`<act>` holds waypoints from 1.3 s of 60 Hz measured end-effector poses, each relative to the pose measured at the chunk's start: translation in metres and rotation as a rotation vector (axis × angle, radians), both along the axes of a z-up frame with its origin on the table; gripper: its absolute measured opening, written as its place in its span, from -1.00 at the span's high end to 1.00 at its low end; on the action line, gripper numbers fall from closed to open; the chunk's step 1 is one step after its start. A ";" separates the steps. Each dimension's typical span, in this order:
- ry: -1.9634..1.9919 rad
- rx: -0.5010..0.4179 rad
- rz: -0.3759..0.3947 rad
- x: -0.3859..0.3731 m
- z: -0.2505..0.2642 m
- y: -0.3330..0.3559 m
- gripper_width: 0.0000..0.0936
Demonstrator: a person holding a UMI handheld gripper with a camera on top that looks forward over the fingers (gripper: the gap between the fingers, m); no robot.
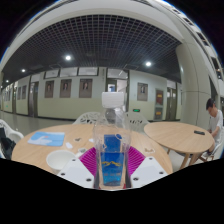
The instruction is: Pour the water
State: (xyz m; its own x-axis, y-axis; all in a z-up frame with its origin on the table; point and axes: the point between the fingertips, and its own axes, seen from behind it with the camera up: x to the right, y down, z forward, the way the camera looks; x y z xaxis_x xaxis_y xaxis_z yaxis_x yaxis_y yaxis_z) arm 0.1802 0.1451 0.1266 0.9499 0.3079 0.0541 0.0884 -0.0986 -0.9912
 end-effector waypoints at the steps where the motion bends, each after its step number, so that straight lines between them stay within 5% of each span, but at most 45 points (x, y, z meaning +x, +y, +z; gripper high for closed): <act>1: -0.007 -0.011 0.005 0.002 -0.007 0.003 0.25; 23: 0.017 -0.091 0.037 0.008 -0.043 0.011 0.18; 29: 0.027 -0.090 0.044 0.005 -0.049 0.008 -0.13; 35: 0.009 -0.143 0.041 0.008 -0.056 0.000 -0.86; 63: -0.028 -0.129 0.124 0.024 -0.041 -0.167 -0.81; 78: 0.048 -0.120 0.304 -0.016 -0.043 -0.256 -0.83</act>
